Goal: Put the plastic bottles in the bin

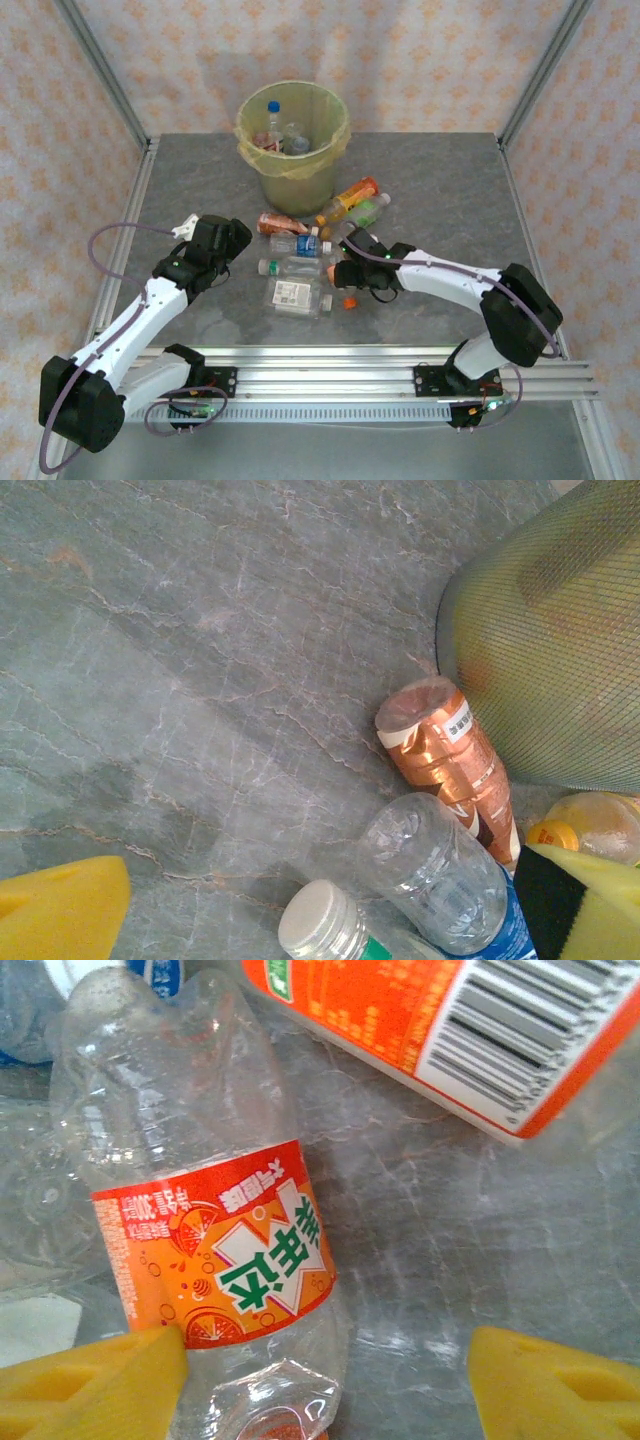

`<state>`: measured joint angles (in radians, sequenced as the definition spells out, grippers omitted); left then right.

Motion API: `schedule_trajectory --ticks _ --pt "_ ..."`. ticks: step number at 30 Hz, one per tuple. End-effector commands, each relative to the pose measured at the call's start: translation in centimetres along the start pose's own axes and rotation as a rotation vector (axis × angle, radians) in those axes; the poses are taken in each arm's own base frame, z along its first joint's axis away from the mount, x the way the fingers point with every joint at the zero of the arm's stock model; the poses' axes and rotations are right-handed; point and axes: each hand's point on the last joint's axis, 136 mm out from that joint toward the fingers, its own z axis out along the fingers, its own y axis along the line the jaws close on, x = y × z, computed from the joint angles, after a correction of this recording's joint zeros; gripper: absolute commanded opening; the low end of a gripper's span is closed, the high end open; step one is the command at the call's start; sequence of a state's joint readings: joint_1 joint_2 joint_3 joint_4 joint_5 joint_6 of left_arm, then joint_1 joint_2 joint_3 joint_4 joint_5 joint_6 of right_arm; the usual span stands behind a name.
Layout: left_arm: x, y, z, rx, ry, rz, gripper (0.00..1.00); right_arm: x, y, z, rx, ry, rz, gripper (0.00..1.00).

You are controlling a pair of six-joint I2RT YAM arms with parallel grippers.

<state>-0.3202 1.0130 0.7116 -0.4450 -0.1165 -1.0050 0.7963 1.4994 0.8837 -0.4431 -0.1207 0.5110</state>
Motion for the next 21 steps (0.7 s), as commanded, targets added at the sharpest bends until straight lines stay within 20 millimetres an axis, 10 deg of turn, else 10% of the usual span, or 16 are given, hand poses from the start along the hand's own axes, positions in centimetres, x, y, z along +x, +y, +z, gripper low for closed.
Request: schedule_trajectory --ticks 1,13,21 --pt "-1.3 0.2 -0.7 -0.023 -0.048 -0.011 1.00 0.0 0.8 0.3 -0.012 0.009 -0.028 0.75" --pt "-1.6 0.5 -1.1 -0.036 -0.061 -0.008 1.00 -1.3 2.4 -2.3 -0.089 -0.044 -0.024 0.75" --pt "-1.9 0.7 -1.4 -0.043 -0.075 -0.005 1.00 -1.8 2.9 -0.3 -0.067 -0.035 -0.037 0.77"
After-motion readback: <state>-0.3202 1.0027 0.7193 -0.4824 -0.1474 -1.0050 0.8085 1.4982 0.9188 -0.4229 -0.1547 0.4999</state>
